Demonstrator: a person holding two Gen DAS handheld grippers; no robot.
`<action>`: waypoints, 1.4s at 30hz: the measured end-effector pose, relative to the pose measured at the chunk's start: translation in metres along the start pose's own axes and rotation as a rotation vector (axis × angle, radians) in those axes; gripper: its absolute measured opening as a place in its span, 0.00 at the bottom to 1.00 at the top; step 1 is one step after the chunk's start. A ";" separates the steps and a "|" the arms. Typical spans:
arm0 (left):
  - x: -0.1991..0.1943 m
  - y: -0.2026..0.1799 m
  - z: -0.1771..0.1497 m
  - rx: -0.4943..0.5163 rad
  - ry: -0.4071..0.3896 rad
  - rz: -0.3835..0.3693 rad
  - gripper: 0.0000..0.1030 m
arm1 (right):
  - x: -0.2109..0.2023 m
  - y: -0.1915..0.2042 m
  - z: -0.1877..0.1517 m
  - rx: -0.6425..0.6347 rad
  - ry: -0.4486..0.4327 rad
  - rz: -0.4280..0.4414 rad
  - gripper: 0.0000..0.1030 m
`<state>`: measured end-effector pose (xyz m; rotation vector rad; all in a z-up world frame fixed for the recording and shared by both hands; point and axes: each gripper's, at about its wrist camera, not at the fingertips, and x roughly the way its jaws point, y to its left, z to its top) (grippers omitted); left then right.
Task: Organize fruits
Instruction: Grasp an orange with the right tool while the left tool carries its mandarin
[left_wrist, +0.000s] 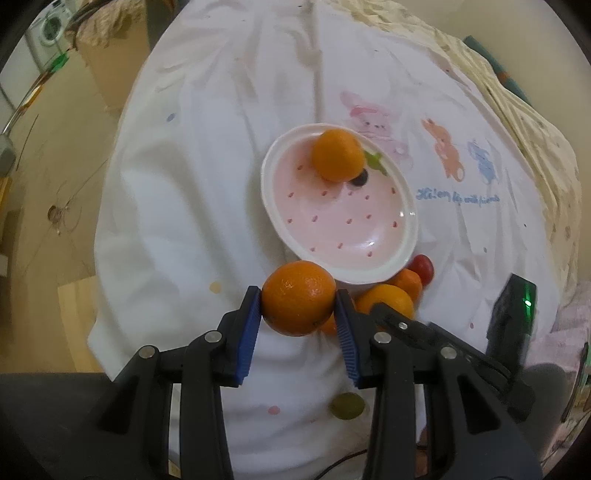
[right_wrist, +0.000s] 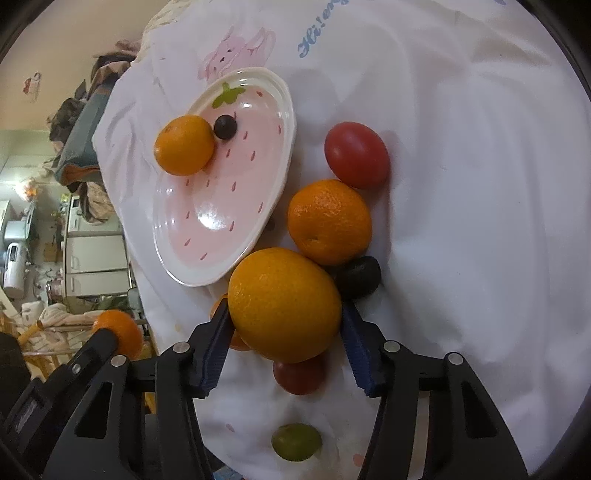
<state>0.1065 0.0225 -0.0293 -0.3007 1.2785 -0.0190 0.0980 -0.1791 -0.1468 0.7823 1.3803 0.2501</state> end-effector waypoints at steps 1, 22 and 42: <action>0.001 0.000 0.000 -0.010 0.002 -0.002 0.34 | -0.002 -0.001 0.000 0.001 0.001 0.006 0.56; -0.011 -0.006 0.029 0.013 -0.055 0.050 0.34 | -0.106 0.036 0.049 -0.222 -0.113 0.136 0.56; 0.060 -0.017 0.080 0.035 0.010 0.106 0.35 | 0.000 0.066 0.134 -0.405 0.082 0.008 0.56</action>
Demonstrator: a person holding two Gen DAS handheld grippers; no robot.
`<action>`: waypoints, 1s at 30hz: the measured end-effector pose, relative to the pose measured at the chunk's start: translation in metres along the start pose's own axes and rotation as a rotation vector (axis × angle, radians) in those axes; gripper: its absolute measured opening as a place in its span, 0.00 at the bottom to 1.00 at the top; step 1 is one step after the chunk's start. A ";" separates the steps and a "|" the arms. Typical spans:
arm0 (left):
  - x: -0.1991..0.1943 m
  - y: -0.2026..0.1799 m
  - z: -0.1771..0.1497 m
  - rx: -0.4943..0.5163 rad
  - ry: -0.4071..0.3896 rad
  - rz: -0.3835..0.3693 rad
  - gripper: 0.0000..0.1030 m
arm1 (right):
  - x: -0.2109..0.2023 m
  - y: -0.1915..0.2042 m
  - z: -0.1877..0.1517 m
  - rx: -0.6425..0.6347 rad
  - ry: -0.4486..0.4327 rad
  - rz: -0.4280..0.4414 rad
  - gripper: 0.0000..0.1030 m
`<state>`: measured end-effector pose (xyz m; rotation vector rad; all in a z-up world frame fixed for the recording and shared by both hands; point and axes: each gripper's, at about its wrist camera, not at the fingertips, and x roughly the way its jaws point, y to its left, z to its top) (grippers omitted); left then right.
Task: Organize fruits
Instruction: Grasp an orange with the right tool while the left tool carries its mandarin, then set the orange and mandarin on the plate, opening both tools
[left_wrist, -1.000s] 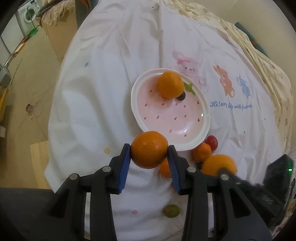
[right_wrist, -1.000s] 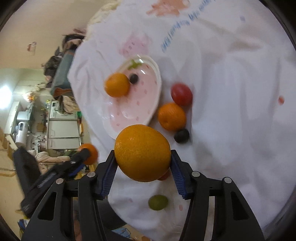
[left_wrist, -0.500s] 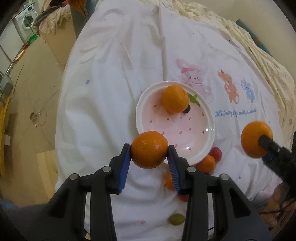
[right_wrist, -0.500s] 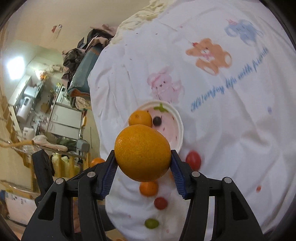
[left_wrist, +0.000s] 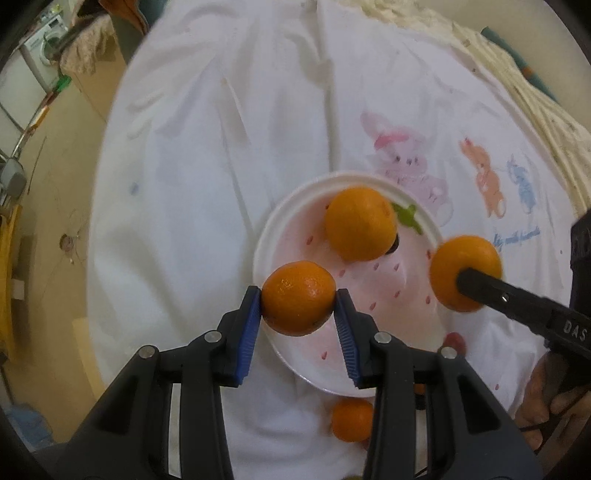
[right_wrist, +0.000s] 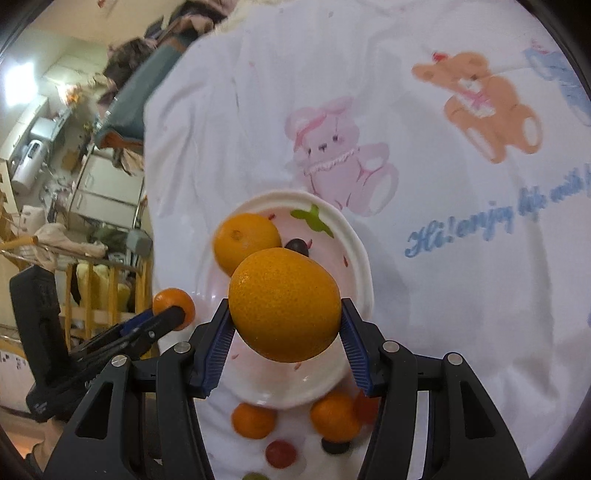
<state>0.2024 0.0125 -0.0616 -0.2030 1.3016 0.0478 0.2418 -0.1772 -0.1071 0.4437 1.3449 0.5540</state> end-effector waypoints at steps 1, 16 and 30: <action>0.004 -0.001 0.000 0.003 0.011 -0.004 0.35 | 0.007 -0.001 0.003 -0.003 0.010 0.002 0.56; 0.032 -0.009 0.012 0.041 0.022 0.053 0.35 | 0.040 -0.020 0.013 0.079 0.113 0.050 0.60; 0.043 -0.013 0.019 0.039 0.010 0.049 0.37 | 0.038 -0.014 0.012 0.044 0.132 0.017 0.60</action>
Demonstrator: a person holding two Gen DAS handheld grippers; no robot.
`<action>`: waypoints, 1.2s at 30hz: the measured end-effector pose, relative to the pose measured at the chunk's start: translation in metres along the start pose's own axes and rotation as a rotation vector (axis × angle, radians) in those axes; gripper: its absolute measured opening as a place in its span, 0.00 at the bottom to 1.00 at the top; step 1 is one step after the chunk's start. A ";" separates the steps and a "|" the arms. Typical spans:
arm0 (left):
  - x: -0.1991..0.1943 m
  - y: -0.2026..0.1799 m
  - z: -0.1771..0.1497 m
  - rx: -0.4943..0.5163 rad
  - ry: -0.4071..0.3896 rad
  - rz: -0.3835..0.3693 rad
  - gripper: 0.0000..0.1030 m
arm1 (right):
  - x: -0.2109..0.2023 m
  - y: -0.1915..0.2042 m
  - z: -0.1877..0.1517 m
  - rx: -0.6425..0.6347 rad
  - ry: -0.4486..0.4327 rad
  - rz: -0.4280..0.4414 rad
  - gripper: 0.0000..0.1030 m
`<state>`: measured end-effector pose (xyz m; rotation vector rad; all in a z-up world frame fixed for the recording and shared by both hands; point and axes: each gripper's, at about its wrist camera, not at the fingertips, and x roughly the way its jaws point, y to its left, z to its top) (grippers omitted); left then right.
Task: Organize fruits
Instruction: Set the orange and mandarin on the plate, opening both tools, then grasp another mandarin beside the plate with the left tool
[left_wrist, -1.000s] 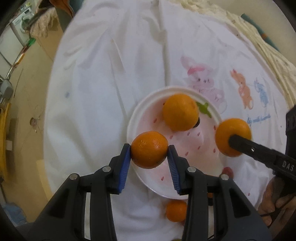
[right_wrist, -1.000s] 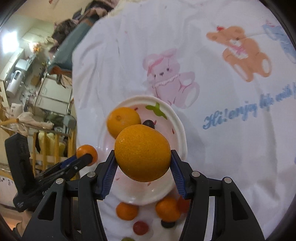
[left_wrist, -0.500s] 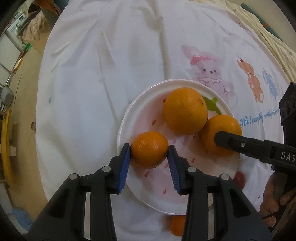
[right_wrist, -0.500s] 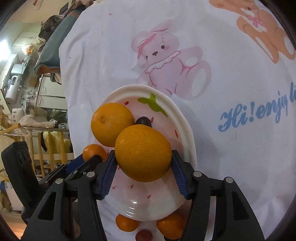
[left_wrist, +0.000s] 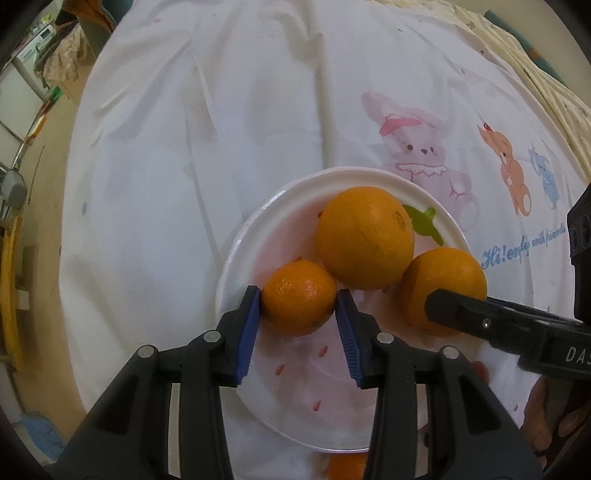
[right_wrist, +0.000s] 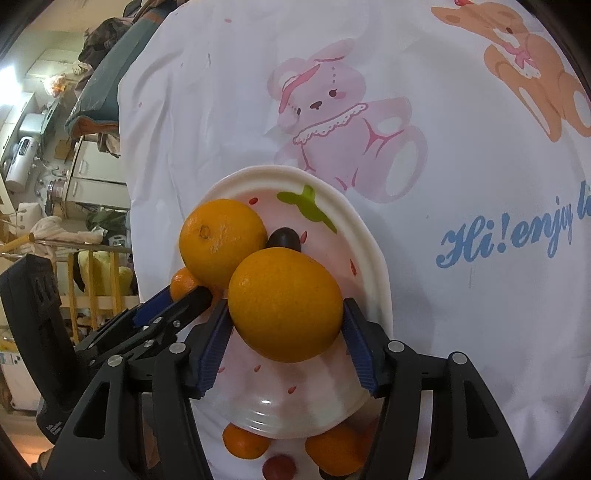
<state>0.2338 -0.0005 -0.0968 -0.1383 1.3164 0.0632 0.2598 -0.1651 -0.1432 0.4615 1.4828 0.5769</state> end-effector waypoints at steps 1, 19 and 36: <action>0.000 -0.001 0.000 0.003 -0.002 0.006 0.37 | -0.001 0.000 0.000 -0.002 -0.001 0.004 0.61; -0.009 -0.009 -0.007 0.018 -0.017 -0.003 0.74 | -0.040 -0.006 0.009 0.014 -0.118 -0.011 0.77; -0.059 -0.010 -0.027 0.068 -0.147 0.013 0.77 | -0.088 0.024 -0.027 -0.114 -0.231 -0.105 0.81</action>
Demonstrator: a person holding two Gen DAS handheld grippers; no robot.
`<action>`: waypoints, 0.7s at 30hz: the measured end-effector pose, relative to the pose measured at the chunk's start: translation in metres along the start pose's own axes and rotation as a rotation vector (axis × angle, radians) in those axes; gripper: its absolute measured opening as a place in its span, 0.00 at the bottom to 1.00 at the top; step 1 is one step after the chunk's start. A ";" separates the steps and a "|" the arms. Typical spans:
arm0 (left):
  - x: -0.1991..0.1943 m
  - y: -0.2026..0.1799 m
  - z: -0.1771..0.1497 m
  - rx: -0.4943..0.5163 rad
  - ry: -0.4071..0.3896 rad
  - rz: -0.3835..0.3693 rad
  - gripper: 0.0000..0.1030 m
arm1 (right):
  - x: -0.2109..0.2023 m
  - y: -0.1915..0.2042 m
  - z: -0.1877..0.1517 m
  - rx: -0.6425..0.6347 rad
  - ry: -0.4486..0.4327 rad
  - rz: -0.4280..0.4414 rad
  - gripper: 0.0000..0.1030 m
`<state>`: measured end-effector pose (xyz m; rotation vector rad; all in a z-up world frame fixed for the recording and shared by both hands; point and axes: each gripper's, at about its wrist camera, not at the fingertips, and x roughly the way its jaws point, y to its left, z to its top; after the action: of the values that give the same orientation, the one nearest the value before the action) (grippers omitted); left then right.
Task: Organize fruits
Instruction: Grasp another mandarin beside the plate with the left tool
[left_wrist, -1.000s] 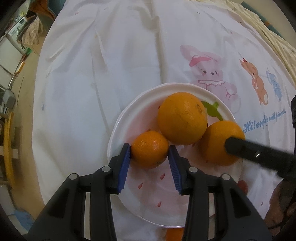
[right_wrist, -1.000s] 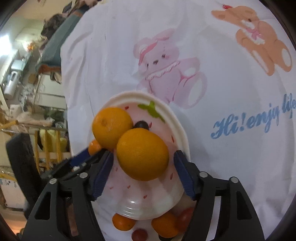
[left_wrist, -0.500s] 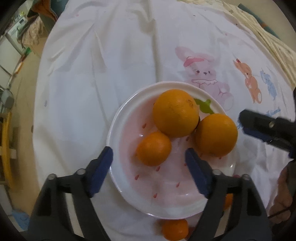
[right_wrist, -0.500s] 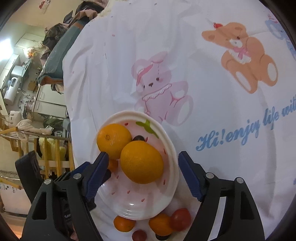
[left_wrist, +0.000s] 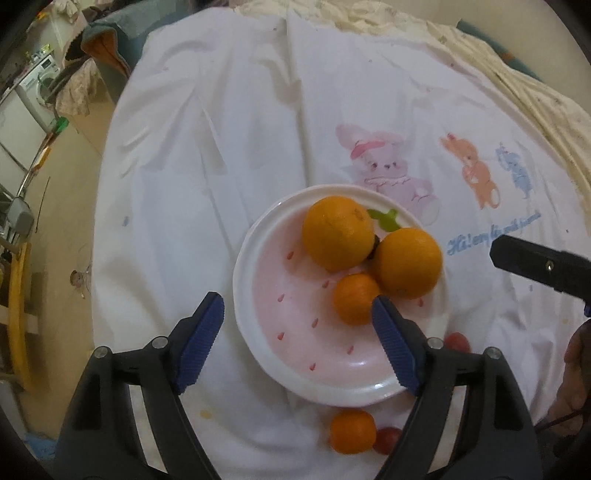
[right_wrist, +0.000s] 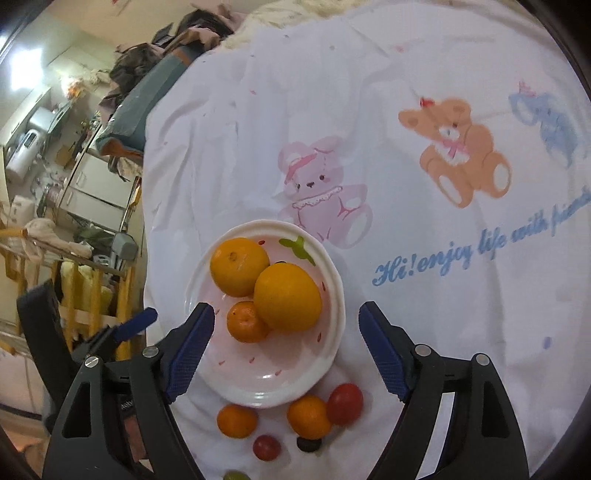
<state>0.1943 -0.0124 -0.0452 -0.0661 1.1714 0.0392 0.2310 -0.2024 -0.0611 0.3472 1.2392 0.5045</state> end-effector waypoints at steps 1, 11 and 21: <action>-0.005 0.000 -0.002 0.003 -0.014 0.010 0.77 | -0.007 0.003 -0.005 -0.010 -0.015 -0.003 0.80; -0.050 0.010 -0.032 -0.023 -0.077 -0.021 0.77 | -0.058 0.001 -0.056 -0.021 -0.118 -0.043 0.80; -0.070 0.012 -0.065 -0.024 -0.111 -0.041 0.77 | -0.059 -0.002 -0.099 -0.001 -0.090 -0.085 0.81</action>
<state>0.1070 -0.0047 -0.0064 -0.1078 1.0587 0.0208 0.1228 -0.2374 -0.0437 0.3117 1.1619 0.4121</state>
